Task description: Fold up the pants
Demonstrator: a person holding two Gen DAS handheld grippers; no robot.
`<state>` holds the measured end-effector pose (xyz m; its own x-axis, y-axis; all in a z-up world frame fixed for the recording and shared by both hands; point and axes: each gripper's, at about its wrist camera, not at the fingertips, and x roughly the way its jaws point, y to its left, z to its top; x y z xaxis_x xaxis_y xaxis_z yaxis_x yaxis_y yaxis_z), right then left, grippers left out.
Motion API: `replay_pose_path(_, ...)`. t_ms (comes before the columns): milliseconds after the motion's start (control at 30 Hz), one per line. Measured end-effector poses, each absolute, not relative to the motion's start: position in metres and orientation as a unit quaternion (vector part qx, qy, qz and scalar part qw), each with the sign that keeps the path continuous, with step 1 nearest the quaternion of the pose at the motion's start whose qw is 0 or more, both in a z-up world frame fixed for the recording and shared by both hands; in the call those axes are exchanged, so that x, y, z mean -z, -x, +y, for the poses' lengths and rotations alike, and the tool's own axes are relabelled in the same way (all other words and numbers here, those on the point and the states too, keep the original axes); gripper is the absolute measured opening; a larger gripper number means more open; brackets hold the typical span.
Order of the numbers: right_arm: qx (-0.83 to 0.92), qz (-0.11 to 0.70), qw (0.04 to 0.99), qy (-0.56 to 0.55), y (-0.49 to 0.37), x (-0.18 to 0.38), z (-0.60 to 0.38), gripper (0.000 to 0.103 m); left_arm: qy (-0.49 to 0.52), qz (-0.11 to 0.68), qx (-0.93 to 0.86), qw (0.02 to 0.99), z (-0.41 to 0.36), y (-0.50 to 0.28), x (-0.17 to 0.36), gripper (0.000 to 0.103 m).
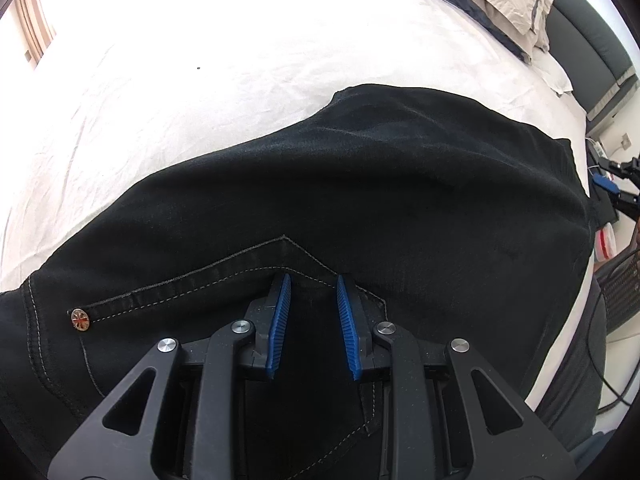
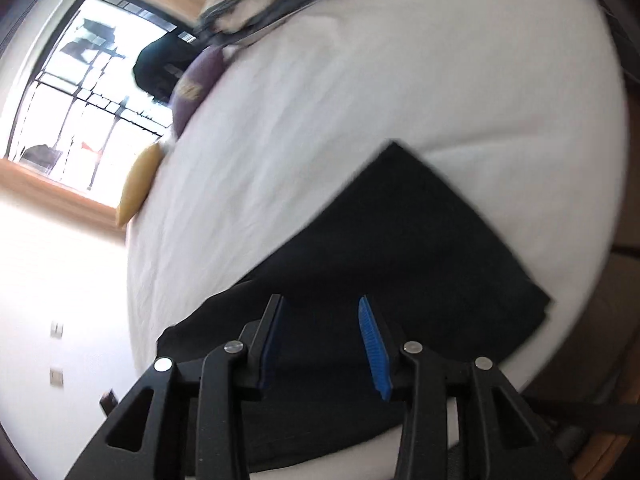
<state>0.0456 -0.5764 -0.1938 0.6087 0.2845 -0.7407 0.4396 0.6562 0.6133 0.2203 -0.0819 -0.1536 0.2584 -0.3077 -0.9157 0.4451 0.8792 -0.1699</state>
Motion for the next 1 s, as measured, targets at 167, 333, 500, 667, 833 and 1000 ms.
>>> replay_pose_path(167, -0.071, 0.504, 0.779, -0.366, -0.113, 0.221, -0.522, 0.042, -0.055, 0.56, 0.24, 0.791, -0.073, -0.218, 0.153, 0.023)
replay_pose_path(333, 0.048, 0.456, 0.787, -0.414, -0.113, 0.259, -0.573, 0.017, -0.054, 0.562, 0.244, 0.788, -0.07, -0.219, 0.151, 0.023)
replay_pose_path(500, 0.14, 0.398, 0.794, -0.437, -0.088, 0.24, -0.603, 0.033, -0.051, 0.56, 0.241, 0.791, -0.069, -0.221, 0.151, 0.023)
replay_pose_path(667, 0.008, 0.4, 0.802, -0.444, -0.08, 0.228, -0.555, 0.052, -0.052, 0.559, 0.235, 0.793, -0.071, -0.219, 0.15, 0.024)
replay_pose_path(833, 0.049, 0.389, 0.778, -0.491, -0.08, 0.266, -0.592, 0.022, -0.048, 0.56, 0.235, 0.793, -0.073, -0.218, 0.149, 0.024)
replay_pose_path(1000, 0.23, 0.325, 0.756, -0.52, -0.027, 0.253, -0.66, 0.029, -0.042, 0.557, 0.233, 0.796, -0.071, -0.217, 0.149, 0.024)
